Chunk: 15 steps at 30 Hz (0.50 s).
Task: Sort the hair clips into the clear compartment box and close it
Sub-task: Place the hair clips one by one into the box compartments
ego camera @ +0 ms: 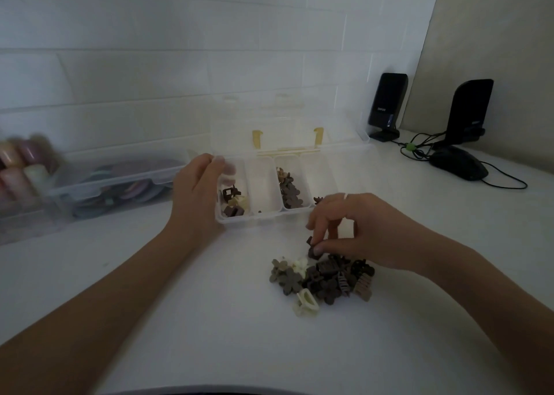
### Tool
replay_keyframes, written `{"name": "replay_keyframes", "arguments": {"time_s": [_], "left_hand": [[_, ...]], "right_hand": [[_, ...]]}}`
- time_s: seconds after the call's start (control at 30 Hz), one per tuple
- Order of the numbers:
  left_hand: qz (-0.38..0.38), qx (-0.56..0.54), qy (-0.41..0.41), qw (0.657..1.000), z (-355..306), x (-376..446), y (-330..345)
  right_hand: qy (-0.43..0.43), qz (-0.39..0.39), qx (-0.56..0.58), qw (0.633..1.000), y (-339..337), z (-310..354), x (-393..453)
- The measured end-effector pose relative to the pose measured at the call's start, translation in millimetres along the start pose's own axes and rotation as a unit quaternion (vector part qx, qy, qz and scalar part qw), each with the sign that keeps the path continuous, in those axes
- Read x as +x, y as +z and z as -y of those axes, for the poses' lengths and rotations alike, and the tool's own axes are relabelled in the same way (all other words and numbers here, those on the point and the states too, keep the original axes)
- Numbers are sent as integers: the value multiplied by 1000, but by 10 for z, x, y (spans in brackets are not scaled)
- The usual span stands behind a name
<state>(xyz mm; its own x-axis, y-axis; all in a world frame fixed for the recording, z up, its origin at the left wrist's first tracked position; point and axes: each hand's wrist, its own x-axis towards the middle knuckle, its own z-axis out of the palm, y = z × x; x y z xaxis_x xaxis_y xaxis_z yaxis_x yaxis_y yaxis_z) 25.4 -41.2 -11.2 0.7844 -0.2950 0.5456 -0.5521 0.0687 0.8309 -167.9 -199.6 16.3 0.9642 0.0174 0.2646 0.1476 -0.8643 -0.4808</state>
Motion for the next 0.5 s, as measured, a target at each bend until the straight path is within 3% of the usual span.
{"name": "replay_keyframes", "arguments": {"time_s": [0.17, 0.27, 0.4, 0.5], "left_hand": [[-8, 13, 19, 1000, 15, 3, -10], [-7, 12, 19, 1000, 32, 13, -14], [-3, 14, 14, 1000, 29, 15, -18], [-4, 10, 28, 1000, 4, -4, -20]], "right_hand": [[38, 13, -43, 998, -20, -31, -11], [40, 0, 5, 999, -19, 16, -18], [0, -124, 158, 980, -46, 110, -5], [-5, -182, 206, 962, -65, 99, 1]]}}
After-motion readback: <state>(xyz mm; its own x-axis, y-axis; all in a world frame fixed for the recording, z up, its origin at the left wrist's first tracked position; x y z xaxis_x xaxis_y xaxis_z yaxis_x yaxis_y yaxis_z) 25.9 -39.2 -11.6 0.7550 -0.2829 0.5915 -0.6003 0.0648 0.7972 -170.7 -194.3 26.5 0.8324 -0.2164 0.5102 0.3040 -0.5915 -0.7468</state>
